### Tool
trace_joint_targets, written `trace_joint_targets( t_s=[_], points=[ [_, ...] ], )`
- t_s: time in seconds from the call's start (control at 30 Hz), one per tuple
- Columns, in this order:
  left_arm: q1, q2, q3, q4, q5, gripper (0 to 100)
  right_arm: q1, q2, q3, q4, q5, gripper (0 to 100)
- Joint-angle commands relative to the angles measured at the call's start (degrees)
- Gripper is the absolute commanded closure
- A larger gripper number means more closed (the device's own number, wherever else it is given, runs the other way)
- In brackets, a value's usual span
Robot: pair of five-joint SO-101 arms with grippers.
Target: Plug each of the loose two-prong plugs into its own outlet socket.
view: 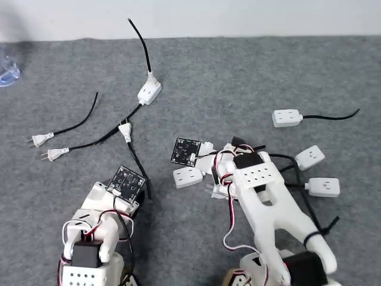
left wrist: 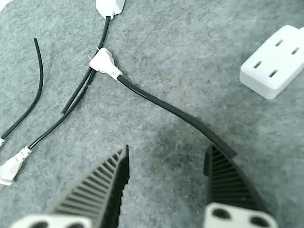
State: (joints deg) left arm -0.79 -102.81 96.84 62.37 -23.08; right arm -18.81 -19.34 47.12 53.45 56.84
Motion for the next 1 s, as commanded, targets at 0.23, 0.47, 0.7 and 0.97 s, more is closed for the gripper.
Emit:
trace_joint_targets(
  t_s=[0.23, 0.47, 0.7, 0.97],
  points=[
    [0.26, -0.53, -0.40, -1.32, 0.44, 76, -4.18, -3.56, -1.41, 8.84, -2.81, 61.2],
    [0.26, -0.53, -0.40, -1.05, 0.44, 76, -12.62, -3.91, -1.23, 15.78, -5.01, 91.0],
    [0.26, -0.53, -0.40, -0.97, 0.44, 76, -11.12, -3.74, 3.69, 9.27, -5.27, 99.1],
    [0.26, -0.53, -0.40, -0.97, 0.44, 76, -4.88, -3.74, 2.99, 5.23, -2.55, 99.0]
  ],
)
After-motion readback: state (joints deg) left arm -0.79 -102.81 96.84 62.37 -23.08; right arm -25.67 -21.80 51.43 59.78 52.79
